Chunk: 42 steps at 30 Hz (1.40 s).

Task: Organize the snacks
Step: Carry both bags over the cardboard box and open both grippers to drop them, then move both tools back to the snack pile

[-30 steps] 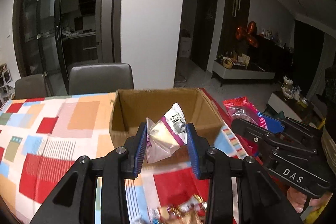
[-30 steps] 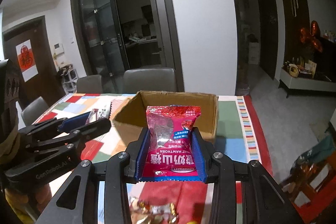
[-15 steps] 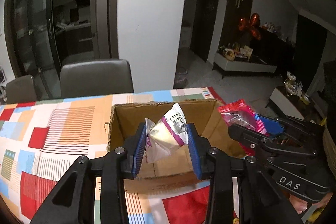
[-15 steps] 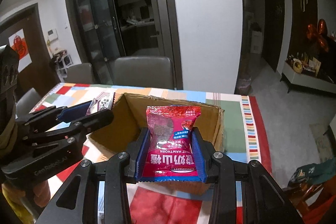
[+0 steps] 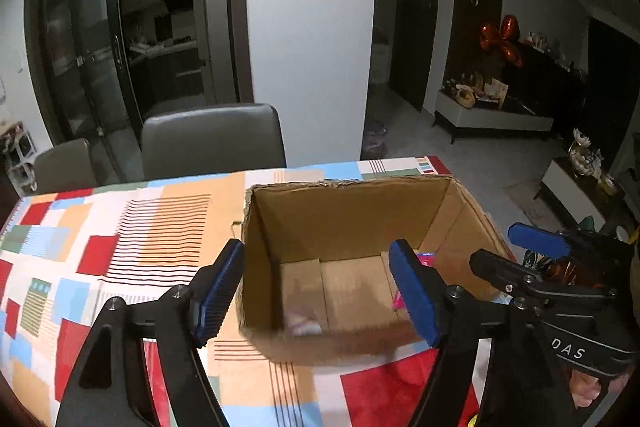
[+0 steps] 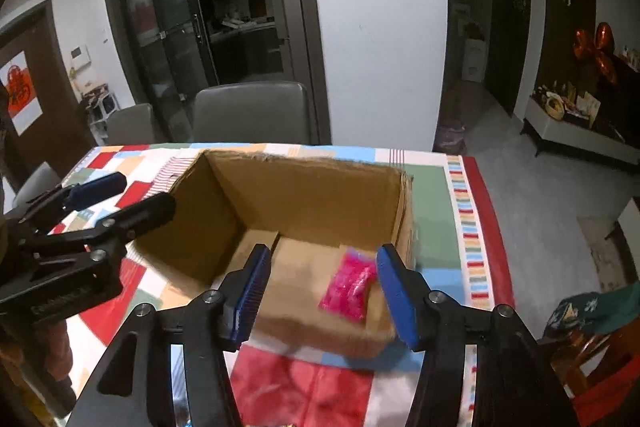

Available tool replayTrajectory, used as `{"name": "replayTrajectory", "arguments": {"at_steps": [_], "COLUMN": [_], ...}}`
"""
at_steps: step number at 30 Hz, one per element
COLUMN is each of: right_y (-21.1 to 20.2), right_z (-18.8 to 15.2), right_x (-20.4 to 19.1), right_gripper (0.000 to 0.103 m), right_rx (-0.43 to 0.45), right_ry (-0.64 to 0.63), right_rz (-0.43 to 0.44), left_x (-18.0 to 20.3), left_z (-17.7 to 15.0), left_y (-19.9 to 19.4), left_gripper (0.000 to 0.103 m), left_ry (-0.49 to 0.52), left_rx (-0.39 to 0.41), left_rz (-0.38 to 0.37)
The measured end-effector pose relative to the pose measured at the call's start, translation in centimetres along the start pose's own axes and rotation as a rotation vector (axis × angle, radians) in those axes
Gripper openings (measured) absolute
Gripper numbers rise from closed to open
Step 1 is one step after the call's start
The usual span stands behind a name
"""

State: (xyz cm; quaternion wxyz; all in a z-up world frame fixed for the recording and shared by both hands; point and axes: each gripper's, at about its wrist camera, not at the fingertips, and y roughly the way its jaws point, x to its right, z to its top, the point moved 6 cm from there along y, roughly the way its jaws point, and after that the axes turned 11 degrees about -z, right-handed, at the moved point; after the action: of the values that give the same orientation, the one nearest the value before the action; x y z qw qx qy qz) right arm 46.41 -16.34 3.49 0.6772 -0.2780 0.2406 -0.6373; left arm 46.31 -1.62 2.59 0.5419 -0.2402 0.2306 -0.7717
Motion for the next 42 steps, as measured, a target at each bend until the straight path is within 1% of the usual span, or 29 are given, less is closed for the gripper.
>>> {"name": "replayTrajectory", "arguments": {"at_steps": [3,4,8,12,17,22,31,35,38,42], "right_y": [-1.5,-2.1,-4.7,-7.0,-9.4,-10.9,-11.7,-11.3,-10.7,-9.6], "right_z": [-1.2,-1.6,-3.3,-5.0,-7.0,-9.7,-14.6,-16.4,-17.6,-19.7], "right_x": [0.1,0.2,0.6,1.1,1.6,1.4,1.2,1.3,1.4,1.7], "right_gripper": [0.056,0.056,0.056,0.056,0.056,0.056,0.056,0.056,0.056,0.056], "right_rx": [0.017,0.025,0.057,0.094,0.123,0.128,0.116,0.087,0.06,0.015], "right_ry": [-0.001,0.002,0.024,0.048,0.075,0.067,0.03,0.032,0.032,0.035], "right_rz": [0.01,0.012,0.029,0.03,0.043,0.048,0.02,0.021,0.021,0.016], "left_x": [1.0,1.2,2.3,3.8,5.8,6.6,7.7,8.2,8.4,8.8], "left_z": [-0.9,-1.1,-2.5,-4.0,-6.6,-9.3,-14.8,-17.1,-18.7,-20.2], "left_y": [-2.1,-2.6,-5.6,-8.1,-10.2,-11.5,-11.9,-11.3,-10.8,-9.7], "left_gripper": [0.076,0.079,0.082,0.088,0.09,0.092,0.092,0.092,0.092,0.092], "left_ry": [0.02,0.02,0.016,0.026,0.056,0.049,0.067,0.062,0.058,0.051], "left_rx": [0.022,0.034,0.074,0.104,0.12,0.124,0.068,0.026,0.0,-0.04], "left_rz": [0.02,0.014,-0.015,-0.029,-0.053,-0.062,-0.044,-0.063,-0.063,-0.081]}}
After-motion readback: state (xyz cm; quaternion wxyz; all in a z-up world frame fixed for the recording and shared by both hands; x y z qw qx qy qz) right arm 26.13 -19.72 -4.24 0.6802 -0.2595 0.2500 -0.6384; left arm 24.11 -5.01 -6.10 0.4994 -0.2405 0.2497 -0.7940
